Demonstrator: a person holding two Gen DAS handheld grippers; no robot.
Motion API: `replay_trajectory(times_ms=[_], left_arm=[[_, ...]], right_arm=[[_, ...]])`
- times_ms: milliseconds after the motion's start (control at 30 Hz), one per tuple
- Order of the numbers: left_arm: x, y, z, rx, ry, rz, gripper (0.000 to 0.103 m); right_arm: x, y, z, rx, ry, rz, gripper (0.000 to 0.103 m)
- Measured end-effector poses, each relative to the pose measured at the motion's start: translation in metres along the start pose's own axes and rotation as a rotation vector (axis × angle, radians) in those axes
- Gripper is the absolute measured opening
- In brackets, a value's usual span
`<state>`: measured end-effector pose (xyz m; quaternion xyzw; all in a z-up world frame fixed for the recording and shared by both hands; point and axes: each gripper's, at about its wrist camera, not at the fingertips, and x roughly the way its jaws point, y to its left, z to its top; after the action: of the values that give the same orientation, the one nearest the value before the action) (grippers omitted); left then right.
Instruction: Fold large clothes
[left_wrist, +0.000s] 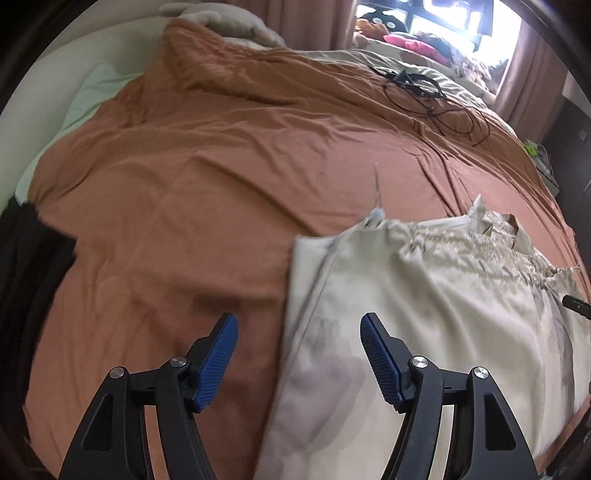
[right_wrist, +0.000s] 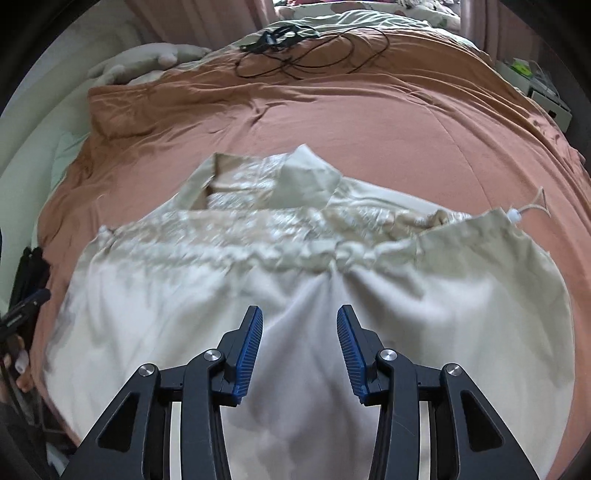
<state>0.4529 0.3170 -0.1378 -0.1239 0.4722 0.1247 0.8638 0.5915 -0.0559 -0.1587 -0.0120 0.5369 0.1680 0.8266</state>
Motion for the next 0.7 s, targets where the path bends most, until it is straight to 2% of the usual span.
replay_trajectory(times_ms=[267,433,600,667,700], left_arm=[[-0.023,0.035,-0.051,-0.103,0.022,-0.061,0.070],[-0.024,0.045,-0.083,-0.146,0.050,-0.110,0.070],[-0.027,0.046,-0.107,-0.180,0.071,-0.186,0.053],[-0.030,0.043,-0.115,-0.171,0.072,-0.196,0.035],[-0.030,0.043,-0.118,-0.169,0.073,-0.200,0.030]], right_arm=[[-0.028,0.016,-0.039,0.001,-0.012,0.055,0.042],[-0.035,0.024,-0.068,0.020,-0.008,0.102,0.042],[-0.036,0.031,-0.096,0.021,0.007,0.120,0.042],[-0.038,0.033,-0.106,0.028,0.009,0.122,0.042],[-0.040,0.034,-0.111,0.031,0.010,0.121,0.042]])
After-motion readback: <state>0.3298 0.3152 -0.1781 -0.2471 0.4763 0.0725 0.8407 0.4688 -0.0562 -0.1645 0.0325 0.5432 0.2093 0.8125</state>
